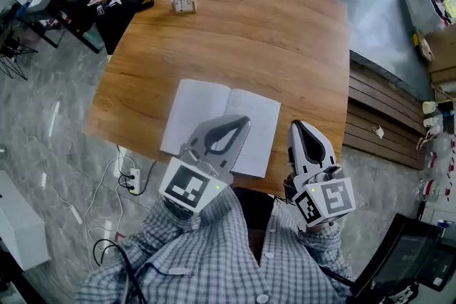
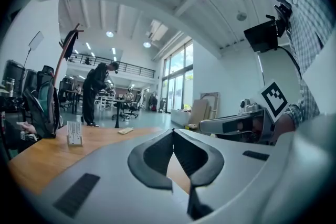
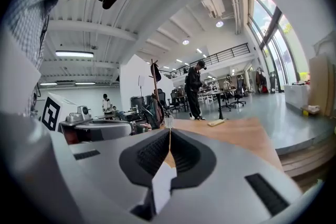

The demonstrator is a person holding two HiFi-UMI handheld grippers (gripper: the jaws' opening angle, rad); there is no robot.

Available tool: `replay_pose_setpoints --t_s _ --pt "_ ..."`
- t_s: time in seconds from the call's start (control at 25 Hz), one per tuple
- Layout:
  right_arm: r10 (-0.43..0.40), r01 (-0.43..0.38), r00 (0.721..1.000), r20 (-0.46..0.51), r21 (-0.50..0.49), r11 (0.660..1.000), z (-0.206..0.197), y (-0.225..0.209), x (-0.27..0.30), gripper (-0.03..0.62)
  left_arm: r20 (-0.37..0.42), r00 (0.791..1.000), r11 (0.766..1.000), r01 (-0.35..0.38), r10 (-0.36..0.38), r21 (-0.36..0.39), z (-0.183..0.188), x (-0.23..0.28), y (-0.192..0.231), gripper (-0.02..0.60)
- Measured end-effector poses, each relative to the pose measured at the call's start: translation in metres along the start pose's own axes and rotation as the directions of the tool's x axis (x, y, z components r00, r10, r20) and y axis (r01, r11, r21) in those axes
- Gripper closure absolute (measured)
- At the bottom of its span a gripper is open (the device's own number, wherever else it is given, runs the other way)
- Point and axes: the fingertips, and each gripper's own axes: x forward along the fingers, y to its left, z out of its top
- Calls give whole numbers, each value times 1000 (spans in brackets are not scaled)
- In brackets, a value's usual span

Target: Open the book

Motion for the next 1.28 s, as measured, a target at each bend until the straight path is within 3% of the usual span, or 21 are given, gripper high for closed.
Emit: replay_pose_setpoints --t_s 0.32,1.28 --pt "-4 8 999 44 -87 996 24 5 2 572 20 999 998 31 -32 51 17 5 -10 572" --pt "24 -22 999 32 -77 997 18 10 1 574 35 999 999 31 -32 45 22 3 -15 572"
